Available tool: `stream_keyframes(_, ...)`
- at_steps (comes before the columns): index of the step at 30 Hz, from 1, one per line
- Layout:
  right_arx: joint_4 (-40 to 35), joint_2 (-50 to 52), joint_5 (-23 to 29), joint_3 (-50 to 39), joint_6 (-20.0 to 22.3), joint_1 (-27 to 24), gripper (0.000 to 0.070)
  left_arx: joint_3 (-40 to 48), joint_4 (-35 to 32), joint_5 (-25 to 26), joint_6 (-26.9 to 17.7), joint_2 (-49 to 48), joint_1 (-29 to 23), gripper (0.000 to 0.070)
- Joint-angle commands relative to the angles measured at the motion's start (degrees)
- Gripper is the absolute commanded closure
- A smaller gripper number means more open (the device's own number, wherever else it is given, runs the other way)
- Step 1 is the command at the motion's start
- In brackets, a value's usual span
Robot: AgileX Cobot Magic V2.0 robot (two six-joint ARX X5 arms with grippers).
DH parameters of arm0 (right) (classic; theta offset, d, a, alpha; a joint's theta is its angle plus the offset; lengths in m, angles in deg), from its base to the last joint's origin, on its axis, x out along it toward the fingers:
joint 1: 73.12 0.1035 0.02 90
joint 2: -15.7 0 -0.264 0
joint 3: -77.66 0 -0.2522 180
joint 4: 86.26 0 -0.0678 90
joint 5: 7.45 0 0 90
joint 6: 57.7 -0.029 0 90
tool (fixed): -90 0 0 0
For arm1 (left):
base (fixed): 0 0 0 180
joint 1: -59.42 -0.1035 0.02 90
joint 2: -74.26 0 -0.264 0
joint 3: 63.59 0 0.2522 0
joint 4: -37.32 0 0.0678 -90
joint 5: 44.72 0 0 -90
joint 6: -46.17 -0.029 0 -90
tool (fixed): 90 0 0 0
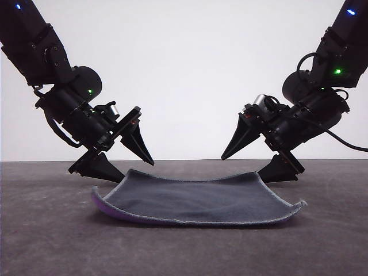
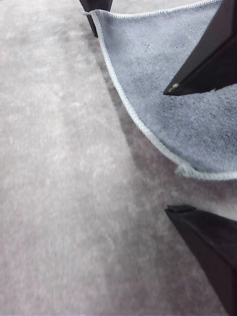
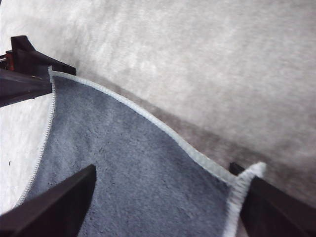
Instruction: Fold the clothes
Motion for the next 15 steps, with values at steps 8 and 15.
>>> stream_keyframes(8,0.7,-1.73,0.0,0.9,0.44,-1.34,0.0443,-1.42,1.71,0.41,-2.35,1.46,0.22,0.0444)
stream_keyframes(15,0.64,-1.73,0.05,0.9,1.21,-1.69,0.0688,-1.42,1.53,0.35,-3.17,1.46,0.22,0.0648)
